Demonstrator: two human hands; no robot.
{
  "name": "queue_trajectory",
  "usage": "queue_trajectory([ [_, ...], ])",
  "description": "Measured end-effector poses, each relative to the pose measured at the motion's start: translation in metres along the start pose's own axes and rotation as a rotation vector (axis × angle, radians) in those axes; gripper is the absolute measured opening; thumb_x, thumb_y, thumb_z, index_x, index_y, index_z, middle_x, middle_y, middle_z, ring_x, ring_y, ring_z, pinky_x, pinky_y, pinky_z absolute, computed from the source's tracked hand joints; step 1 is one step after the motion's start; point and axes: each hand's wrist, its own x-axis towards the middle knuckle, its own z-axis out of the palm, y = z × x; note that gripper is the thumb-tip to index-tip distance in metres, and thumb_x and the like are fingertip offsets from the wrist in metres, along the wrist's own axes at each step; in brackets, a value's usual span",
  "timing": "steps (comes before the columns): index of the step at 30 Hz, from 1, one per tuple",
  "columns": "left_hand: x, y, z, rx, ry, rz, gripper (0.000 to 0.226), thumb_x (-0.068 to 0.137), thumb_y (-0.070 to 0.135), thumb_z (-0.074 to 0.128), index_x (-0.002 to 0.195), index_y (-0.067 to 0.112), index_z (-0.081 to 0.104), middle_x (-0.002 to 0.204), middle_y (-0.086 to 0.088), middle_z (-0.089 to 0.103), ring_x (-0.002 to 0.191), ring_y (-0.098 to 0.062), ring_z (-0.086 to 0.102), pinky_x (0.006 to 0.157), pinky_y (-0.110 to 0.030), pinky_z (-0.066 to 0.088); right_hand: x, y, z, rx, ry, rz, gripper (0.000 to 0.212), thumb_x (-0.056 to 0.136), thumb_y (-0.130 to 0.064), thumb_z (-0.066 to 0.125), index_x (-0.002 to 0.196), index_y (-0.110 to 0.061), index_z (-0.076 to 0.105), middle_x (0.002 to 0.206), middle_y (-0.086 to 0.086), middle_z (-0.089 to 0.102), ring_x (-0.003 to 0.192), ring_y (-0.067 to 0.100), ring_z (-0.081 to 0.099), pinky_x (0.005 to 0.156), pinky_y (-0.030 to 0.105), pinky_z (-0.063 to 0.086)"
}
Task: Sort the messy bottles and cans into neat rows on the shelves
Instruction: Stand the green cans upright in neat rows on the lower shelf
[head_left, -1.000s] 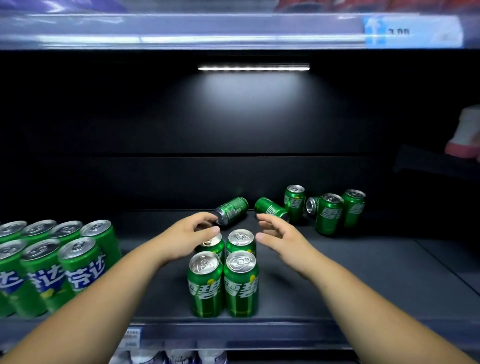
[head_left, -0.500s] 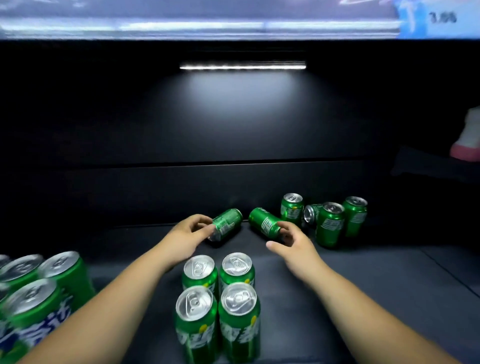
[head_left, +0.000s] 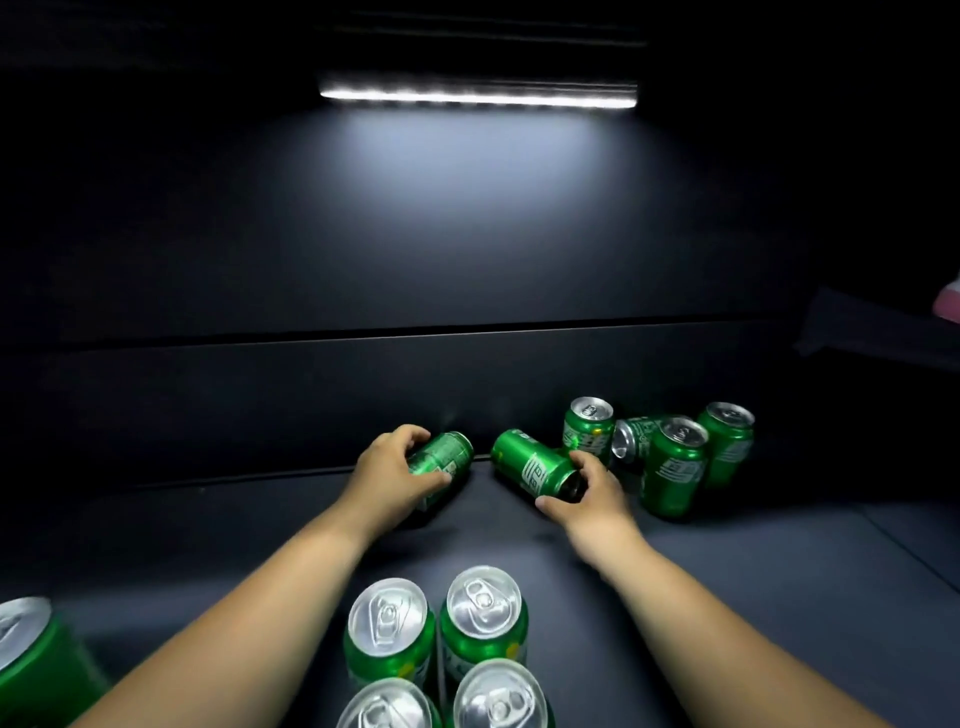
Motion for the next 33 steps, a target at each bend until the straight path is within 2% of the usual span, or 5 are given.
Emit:
queue_trajectory([
  [11, 0.032, -0.004, 0.026, 0.373, -0.02, -0.099, 0.092, 0.062, 0.065, 0.078, 0.14, 0.027, 0.046, 0.128, -0.007, 0.064, 0.117, -0.031, 0.059, 0.097, -0.034, 0.047, 0.004, -0.001, 0.015, -0.086, 0.005, -0.042, 0.07, 0.073, -0.024, 0.085, 0.135, -0.021, 0.053, 0.13, 0.006, 0.056, 0.113, 0.023, 0.057, 0.089, 0.025, 0.043],
  [14, 0.028, -0.007, 0.028, 0.374, 0.036, -0.075, 0.079, 0.068, 0.066, 0.073, 0.137, 0.032, 0.053, 0.125, -0.004, 0.066, 0.117, -0.033, 0.056, 0.097, -0.035, 0.046, 0.004, -0.006, 0.013, -0.014, 0.028, -0.079, 0.066, 0.074, -0.018, 0.085, 0.133, -0.019, 0.056, 0.13, 0.005, 0.055, 0.114, 0.019, 0.054, 0.09, 0.02, 0.037],
  [20, 0.014, -0.021, 0.025, -0.211, 0.065, -0.119, 0.077, 0.051, 0.072, 0.066, 0.116, 0.031, 0.059, 0.103, 0.003, 0.072, 0.098, -0.022, 0.067, 0.089, -0.04, 0.053, 0.006, -0.037, -0.002, 0.139, 0.066, -0.238, 0.056, 0.074, -0.007, 0.083, 0.126, -0.012, 0.063, 0.115, 0.0, 0.06, 0.107, 0.015, 0.055, 0.096, 0.02, 0.039],
  [24, -0.001, -0.029, 0.019, -0.535, 0.034, -0.067, 0.074, 0.062, 0.038, 0.078, 0.126, 0.023, 0.044, 0.112, -0.013, 0.066, 0.096, -0.023, 0.067, 0.085, -0.037, 0.055, 0.005, -0.049, -0.004, 0.187, -0.073, -0.286, 0.057, 0.076, -0.012, 0.082, 0.126, -0.022, 0.056, 0.108, -0.008, 0.062, 0.105, 0.016, 0.062, 0.098, 0.036, 0.049],
  [33, -0.03, -0.033, 0.007, -0.687, -0.119, 0.002, 0.069, 0.072, 0.018, 0.067, 0.135, 0.025, 0.042, 0.122, 0.004, 0.061, 0.098, -0.002, 0.064, 0.082, -0.014, 0.049, -0.001, -0.045, -0.003, 0.113, -0.156, -0.299, 0.048, 0.085, -0.013, 0.077, 0.129, -0.018, 0.059, 0.12, -0.005, 0.063, 0.116, 0.015, 0.059, 0.104, 0.032, 0.046],
])
